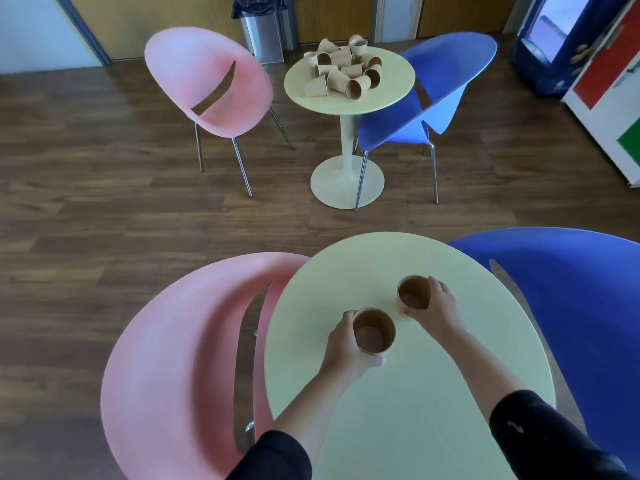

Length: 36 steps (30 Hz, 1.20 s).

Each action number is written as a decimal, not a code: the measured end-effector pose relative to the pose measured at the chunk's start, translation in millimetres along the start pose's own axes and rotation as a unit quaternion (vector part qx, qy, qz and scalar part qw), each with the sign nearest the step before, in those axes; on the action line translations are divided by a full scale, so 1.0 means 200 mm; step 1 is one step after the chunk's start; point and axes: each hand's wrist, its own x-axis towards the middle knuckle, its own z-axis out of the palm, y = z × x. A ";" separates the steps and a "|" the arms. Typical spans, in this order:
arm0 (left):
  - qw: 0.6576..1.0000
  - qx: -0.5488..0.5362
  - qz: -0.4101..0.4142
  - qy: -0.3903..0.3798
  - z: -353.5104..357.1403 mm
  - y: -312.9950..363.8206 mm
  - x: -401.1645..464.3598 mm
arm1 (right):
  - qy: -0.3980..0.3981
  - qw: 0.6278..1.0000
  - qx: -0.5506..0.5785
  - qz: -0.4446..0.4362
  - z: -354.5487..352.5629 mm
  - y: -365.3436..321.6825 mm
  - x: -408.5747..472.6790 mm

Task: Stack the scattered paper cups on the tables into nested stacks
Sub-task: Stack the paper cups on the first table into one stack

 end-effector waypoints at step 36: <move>0.997 -0.054 0.013 -0.045 -0.04 -0.07 -0.11 | -0.083 0.988 0.090 -0.094 0.09 -0.14 -0.51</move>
